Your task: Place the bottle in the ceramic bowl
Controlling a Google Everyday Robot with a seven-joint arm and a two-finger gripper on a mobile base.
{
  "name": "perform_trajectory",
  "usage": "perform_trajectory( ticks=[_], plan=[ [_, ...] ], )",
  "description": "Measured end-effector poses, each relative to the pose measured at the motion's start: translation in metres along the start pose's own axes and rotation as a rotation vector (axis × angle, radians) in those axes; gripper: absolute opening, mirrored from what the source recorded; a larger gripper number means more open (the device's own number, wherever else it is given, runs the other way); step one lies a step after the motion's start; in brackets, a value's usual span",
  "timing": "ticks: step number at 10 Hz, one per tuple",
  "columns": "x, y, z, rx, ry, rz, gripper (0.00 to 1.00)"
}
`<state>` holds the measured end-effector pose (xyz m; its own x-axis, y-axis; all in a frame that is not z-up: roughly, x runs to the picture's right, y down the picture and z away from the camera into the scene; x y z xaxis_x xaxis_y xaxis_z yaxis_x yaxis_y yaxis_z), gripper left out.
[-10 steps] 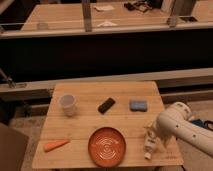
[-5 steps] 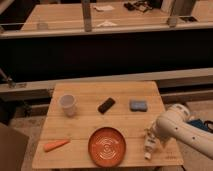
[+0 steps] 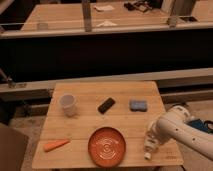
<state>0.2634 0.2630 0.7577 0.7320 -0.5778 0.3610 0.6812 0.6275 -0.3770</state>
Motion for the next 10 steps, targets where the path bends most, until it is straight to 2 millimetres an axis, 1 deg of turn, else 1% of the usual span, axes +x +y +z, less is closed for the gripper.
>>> perform_trajectory(
  ticks=[1, 2, 3, 5, 6, 8, 10],
  plan=[
    [0.000, 0.000, 0.002, 0.000, -0.001, 0.001, 0.43],
    [0.001, 0.000, 0.003, -0.002, -0.001, 0.001, 0.34],
    [0.003, -0.002, 0.001, 0.000, -0.002, -0.004, 0.19],
    [0.003, -0.007, -0.007, 0.006, -0.005, -0.010, 0.04],
    [0.003, -0.008, -0.011, 0.007, -0.009, -0.011, 0.01],
    [0.005, -0.016, -0.013, 0.019, -0.008, -0.024, 0.01],
    [0.001, -0.027, -0.027, 0.035, -0.024, -0.035, 0.01]
  ],
)
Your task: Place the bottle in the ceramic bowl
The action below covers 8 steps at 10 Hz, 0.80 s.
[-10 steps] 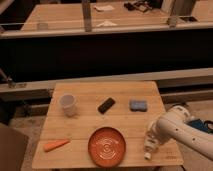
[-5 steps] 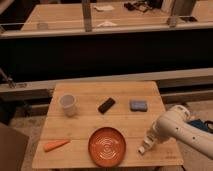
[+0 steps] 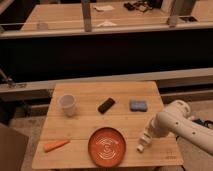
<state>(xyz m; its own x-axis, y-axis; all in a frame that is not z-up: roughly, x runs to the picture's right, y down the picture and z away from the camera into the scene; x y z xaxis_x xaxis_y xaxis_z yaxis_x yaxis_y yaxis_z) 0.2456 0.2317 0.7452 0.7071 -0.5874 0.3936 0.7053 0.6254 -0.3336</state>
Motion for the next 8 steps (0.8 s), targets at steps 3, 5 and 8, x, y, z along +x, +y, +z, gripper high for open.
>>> perform_trajectory(
  ticks=[3, 5, 8],
  plan=[
    [-0.002, -0.005, -0.002, 0.007, -0.002, -0.014, 0.24],
    [-0.007, -0.012, -0.005, 0.012, -0.010, -0.032, 0.31],
    [-0.013, -0.021, -0.017, 0.016, -0.023, -0.056, 0.10]
  ],
)
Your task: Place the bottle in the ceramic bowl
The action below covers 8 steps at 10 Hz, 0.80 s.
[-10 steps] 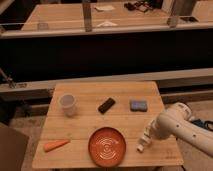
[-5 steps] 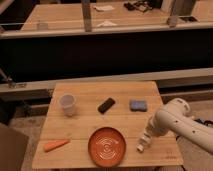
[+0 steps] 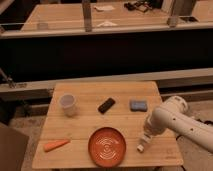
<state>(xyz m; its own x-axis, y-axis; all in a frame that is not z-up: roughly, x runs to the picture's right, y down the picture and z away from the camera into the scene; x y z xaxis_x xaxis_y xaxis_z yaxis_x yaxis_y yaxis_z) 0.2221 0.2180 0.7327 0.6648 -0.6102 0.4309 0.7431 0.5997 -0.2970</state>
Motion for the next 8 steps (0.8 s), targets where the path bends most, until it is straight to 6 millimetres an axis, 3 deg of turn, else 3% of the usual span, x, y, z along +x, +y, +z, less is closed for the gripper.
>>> perform_trajectory(
  ticks=[2, 6, 8],
  plan=[
    [-0.008, -0.011, -0.010, 0.005, -0.002, -0.019, 0.02],
    [-0.020, -0.022, -0.023, 0.010, -0.012, -0.045, 0.01],
    [-0.033, -0.034, -0.028, 0.022, -0.010, -0.085, 0.14]
  ],
)
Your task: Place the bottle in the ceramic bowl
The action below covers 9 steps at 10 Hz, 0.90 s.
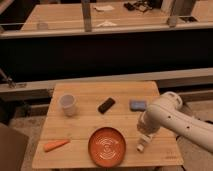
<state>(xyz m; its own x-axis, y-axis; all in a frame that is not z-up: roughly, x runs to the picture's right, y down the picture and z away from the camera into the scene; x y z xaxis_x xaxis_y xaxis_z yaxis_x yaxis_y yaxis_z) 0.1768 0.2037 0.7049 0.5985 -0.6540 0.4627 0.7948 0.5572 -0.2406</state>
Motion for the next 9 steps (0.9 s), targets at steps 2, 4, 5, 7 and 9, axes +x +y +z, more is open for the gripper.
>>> perform_trajectory(
  ticks=[2, 4, 5, 7, 9],
  plan=[
    [-0.001, -0.001, -0.001, 0.007, 0.013, -0.041, 0.36],
    [-0.001, -0.003, -0.002, 0.013, 0.013, -0.055, 0.56],
    [-0.003, -0.006, 0.005, 0.017, 0.010, -0.073, 0.60],
    [-0.004, -0.007, 0.011, 0.021, 0.017, -0.098, 0.61],
    [-0.004, -0.008, 0.009, 0.027, 0.019, -0.113, 0.55]
  ],
)
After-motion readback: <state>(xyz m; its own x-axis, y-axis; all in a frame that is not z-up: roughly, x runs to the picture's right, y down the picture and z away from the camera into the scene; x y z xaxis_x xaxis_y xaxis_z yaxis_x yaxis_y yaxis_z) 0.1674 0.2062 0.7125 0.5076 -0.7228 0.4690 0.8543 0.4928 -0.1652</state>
